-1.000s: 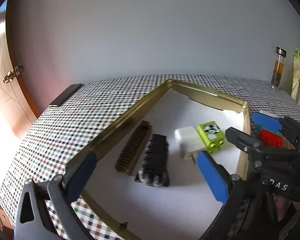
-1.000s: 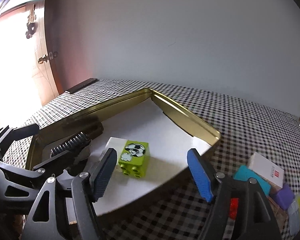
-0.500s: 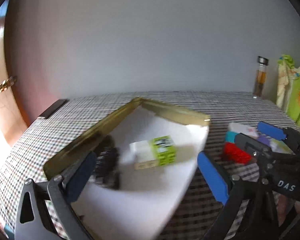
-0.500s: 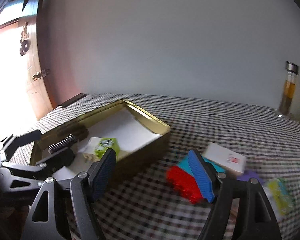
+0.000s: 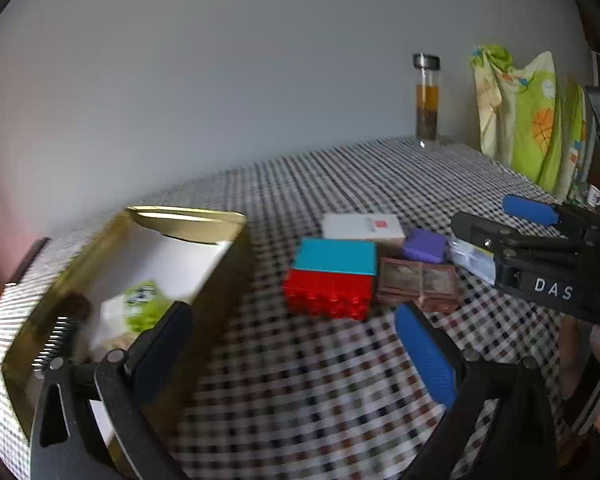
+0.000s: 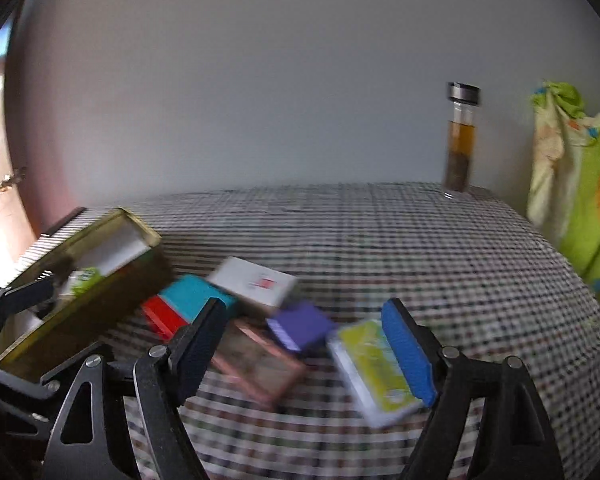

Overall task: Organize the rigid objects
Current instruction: 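Move both grippers toward the remaining objects beside the tin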

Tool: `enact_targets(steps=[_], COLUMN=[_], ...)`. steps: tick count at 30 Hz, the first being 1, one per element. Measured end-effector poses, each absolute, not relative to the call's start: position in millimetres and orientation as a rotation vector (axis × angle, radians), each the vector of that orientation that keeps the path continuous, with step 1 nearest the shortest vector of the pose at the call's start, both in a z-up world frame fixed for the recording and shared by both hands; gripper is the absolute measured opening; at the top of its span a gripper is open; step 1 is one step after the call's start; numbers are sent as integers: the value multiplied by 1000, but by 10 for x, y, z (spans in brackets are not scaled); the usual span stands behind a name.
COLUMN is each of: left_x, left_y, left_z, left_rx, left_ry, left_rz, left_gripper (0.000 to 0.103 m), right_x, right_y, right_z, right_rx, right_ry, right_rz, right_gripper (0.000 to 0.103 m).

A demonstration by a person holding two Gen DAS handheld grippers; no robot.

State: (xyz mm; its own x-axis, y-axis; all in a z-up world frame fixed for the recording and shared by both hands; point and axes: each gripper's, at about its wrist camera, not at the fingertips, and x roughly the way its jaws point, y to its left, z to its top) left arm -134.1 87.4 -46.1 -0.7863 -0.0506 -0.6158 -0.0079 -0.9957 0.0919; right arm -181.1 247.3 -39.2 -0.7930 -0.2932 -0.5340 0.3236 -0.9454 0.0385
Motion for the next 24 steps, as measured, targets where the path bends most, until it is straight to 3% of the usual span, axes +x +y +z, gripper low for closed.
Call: enact_targets(steps=[9,19,20,22,24], left_x=[-1688,-1890,-1911,-1945,-1978], left_y=[1106,950,929,905,899], left_z=[-677,-787,-789,-806,-838], left_rx=[1206,1289,1295,1319,1356], left_ry=[-242,-137,-118,-95,-86], left_rz=[-2909,-2894,-2897,-2898,-2884], left_gripper=[101,91,88,70,65], right_x=[-2013,-2155,-2176,-2207,-2247], right_y=[2814,2869,2870,2864,2858], right_z=[-577,-685,-694,-727,-765], right_rx=[956,1070,1082,1111,1139], right_ry=[104,49,46,40,31], right_rz=[-2714,-2652,-2641,-2614,-2572], right_gripper=[82,82,82,82,82])
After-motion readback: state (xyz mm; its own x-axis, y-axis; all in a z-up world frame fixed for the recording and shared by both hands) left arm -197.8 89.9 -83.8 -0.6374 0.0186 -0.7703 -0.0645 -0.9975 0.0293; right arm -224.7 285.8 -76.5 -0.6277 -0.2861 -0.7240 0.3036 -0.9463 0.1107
